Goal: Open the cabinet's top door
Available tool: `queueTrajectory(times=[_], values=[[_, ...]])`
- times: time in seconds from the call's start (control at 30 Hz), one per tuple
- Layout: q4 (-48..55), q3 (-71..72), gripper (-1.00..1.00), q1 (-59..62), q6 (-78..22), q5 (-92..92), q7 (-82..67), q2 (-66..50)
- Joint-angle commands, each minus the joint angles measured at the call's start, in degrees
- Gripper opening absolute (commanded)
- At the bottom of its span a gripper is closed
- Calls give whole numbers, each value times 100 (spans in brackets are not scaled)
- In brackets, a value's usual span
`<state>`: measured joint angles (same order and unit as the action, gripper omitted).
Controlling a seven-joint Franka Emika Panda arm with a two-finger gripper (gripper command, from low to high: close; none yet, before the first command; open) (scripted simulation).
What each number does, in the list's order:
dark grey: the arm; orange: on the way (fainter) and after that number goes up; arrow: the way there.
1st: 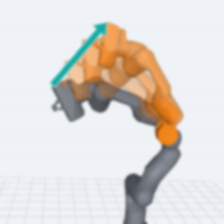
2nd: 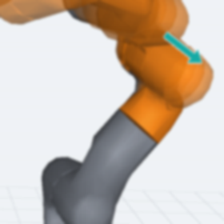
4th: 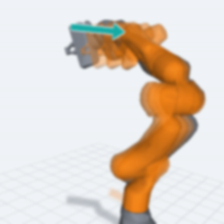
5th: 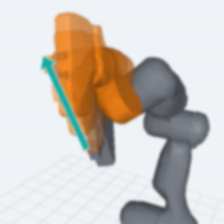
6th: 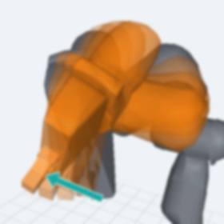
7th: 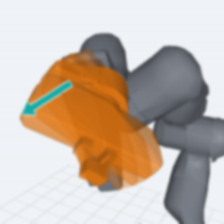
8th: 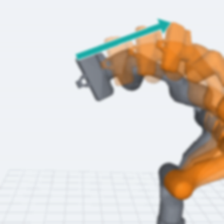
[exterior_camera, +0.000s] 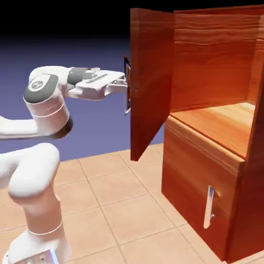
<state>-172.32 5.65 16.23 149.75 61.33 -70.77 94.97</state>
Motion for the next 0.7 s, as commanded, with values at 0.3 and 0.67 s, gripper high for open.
queueTrajectory(times=[0.3,0.67], values=[[342,2071,-100,-700,-2261,-1594,-79,603],[1952,4253,-100,157,-4656,-3394,-241,540]])
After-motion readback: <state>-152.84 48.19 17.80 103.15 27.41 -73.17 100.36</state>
